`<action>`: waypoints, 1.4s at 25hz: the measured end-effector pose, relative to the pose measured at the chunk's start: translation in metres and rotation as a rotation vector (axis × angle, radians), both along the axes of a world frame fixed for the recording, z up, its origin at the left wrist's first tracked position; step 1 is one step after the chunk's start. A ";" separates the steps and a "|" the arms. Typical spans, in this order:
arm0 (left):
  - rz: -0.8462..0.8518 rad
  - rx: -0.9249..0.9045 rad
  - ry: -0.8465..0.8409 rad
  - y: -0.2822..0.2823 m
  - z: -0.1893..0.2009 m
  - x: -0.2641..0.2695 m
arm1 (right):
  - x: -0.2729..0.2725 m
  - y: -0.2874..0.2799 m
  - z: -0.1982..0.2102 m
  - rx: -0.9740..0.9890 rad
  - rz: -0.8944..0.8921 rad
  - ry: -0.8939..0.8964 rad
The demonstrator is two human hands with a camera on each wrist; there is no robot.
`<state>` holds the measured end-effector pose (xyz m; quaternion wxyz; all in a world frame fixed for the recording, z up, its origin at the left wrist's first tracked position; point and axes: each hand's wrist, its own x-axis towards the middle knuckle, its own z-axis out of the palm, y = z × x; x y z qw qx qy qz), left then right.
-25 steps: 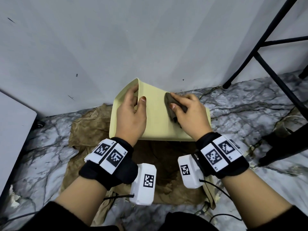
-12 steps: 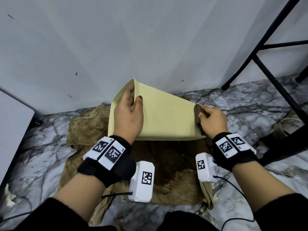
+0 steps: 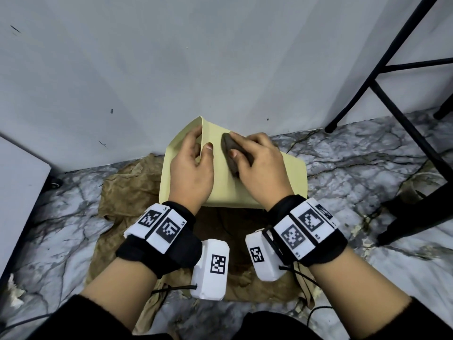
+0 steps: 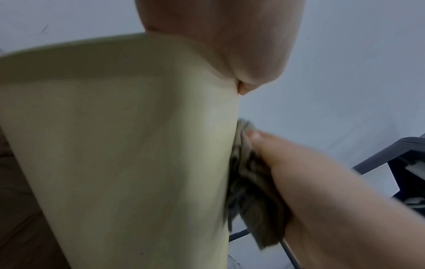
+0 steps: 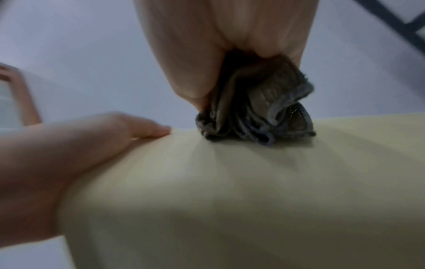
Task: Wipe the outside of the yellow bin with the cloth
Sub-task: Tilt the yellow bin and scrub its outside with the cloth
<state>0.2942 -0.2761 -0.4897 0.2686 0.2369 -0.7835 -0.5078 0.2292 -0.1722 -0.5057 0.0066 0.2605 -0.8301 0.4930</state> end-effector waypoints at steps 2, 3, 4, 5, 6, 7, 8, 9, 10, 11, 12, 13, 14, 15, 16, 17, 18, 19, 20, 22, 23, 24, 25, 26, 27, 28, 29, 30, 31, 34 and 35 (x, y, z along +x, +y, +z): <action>-0.002 0.022 -0.006 -0.003 -0.001 0.001 | -0.015 0.015 -0.016 0.046 -0.069 -0.079; -0.006 0.034 -0.011 -0.004 -0.002 0.002 | -0.024 0.024 -0.024 0.076 -0.111 -0.121; -0.009 0.040 -0.014 -0.006 -0.002 0.003 | -0.032 0.034 -0.034 0.109 -0.153 -0.161; -0.009 0.041 -0.016 -0.007 -0.002 0.004 | -0.039 0.044 -0.042 0.142 -0.192 -0.205; -0.010 0.042 -0.016 -0.009 -0.002 0.004 | -0.044 0.054 -0.050 0.175 -0.228 -0.252; -0.011 0.047 -0.014 -0.010 -0.001 0.004 | -0.049 0.062 -0.057 0.207 -0.259 -0.296; -0.011 0.058 -0.010 -0.010 -0.001 0.003 | -0.052 0.069 -0.063 0.232 -0.285 -0.332; -0.010 0.067 -0.010 -0.010 -0.001 0.003 | -0.055 0.074 -0.067 0.243 -0.305 -0.361; -0.007 0.068 -0.013 -0.010 -0.002 0.003 | -0.056 0.077 -0.069 0.245 -0.319 -0.380; -0.005 0.059 -0.016 -0.010 -0.002 0.003 | -0.056 0.078 -0.069 0.246 -0.328 -0.392; -0.002 0.048 -0.013 -0.011 -0.002 0.003 | -0.055 0.077 -0.067 0.253 -0.329 -0.392; 0.003 0.041 -0.009 -0.011 -0.002 0.003 | -0.054 0.074 -0.064 0.262 -0.323 -0.381; 0.004 0.038 -0.005 -0.010 -0.002 0.003 | -0.050 0.069 -0.060 0.262 -0.309 -0.361; 0.003 0.035 0.000 -0.008 -0.002 0.003 | -0.045 0.062 -0.054 0.250 -0.286 -0.324; -0.002 0.029 0.004 -0.005 -0.001 0.002 | -0.038 0.052 -0.046 0.224 -0.253 -0.270; -0.010 0.018 0.005 -0.002 -0.001 0.002 | -0.031 0.041 -0.036 0.184 -0.214 -0.207; -0.016 0.003 0.004 0.002 0.000 0.002 | -0.022 0.028 -0.025 0.137 -0.169 -0.141; -0.021 -0.019 0.006 0.005 0.000 0.003 | -0.014 0.016 -0.014 0.094 -0.120 -0.072; -0.022 -0.043 0.007 0.006 0.001 0.003 | -0.006 0.004 -0.002 0.067 -0.069 -0.006; -0.030 -0.076 0.008 0.006 0.002 0.005 | 0.007 -0.012 0.014 0.063 0.010 0.066; -0.036 -0.083 0.008 0.004 0.002 0.006 | 0.009 -0.015 0.018 0.064 0.024 0.063; -0.046 -0.085 0.006 0.004 0.002 0.006 | 0.009 -0.014 0.019 0.056 0.020 0.049; -0.056 -0.085 -0.001 0.004 0.002 0.007 | 0.007 -0.011 0.017 0.042 0.009 0.035; -0.066 -0.079 -0.011 0.003 0.002 0.007 | 0.004 -0.006 0.013 0.034 -0.004 0.023; -0.078 -0.065 -0.018 0.004 0.002 0.007 | 0.000 0.000 0.007 0.033 -0.019 0.007; -0.090 -0.050 -0.022 0.005 0.002 0.007 | -0.006 0.007 0.000 0.034 -0.040 -0.020; -0.103 -0.034 -0.022 0.005 0.003 0.006 | -0.013 0.014 -0.008 0.037 -0.064 -0.055; -0.116 -0.016 -0.022 0.005 0.003 0.006 | -0.021 0.023 -0.017 0.055 -0.092 -0.094; -0.131 0.003 -0.021 0.004 0.004 0.005 | -0.028 0.032 -0.025 0.089 -0.123 -0.133; -0.176 0.015 -0.026 0.002 0.009 0.005 | -0.045 0.062 -0.046 0.201 -0.214 -0.254; -0.191 0.001 -0.031 0.002 0.011 0.004 | -0.048 0.070 -0.051 0.225 -0.232 -0.286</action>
